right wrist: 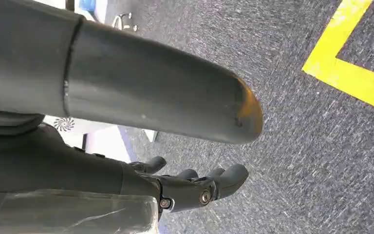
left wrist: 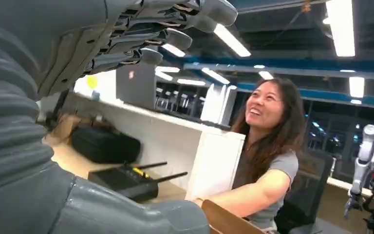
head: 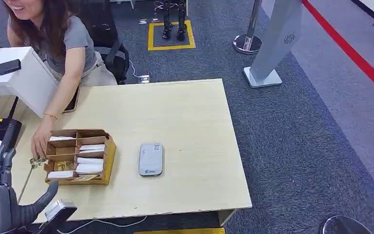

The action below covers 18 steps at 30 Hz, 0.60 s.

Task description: Pass the card to the sensor for recognition and then transmit it.

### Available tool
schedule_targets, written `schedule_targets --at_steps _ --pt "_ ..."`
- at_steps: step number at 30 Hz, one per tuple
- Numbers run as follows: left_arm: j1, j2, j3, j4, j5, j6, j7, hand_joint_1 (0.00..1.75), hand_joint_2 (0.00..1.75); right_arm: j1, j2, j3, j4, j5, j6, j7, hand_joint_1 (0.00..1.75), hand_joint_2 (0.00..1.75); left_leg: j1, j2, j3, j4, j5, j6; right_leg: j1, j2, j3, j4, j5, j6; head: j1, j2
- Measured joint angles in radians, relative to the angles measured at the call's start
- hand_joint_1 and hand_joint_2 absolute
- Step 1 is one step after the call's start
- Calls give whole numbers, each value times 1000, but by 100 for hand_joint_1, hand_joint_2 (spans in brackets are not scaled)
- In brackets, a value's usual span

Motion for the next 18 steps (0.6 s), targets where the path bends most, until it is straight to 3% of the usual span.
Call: schedule_targets --at_steps 5,12,18 --pt "20 39 -47 -2 -86 -12 83 0 175 0 0 -7 0 0 -2 2 0 0 0 0 0 0 0 0 0 0 0 0 0 0 0 0" --pt "29 65 -78 -2 -101 -27 106 0 175 0 0 -13 0 0 -5 2 0 0 0 0 0 0 0 0 0 0 0 0 0 0 0 0" --pt "7 114 -117 62 -245 -170 239 0 175 0 0 -14 0 8 -7 2 0 0 0 0 0 0 0 0 0 0 0 0 0 0 0 0"
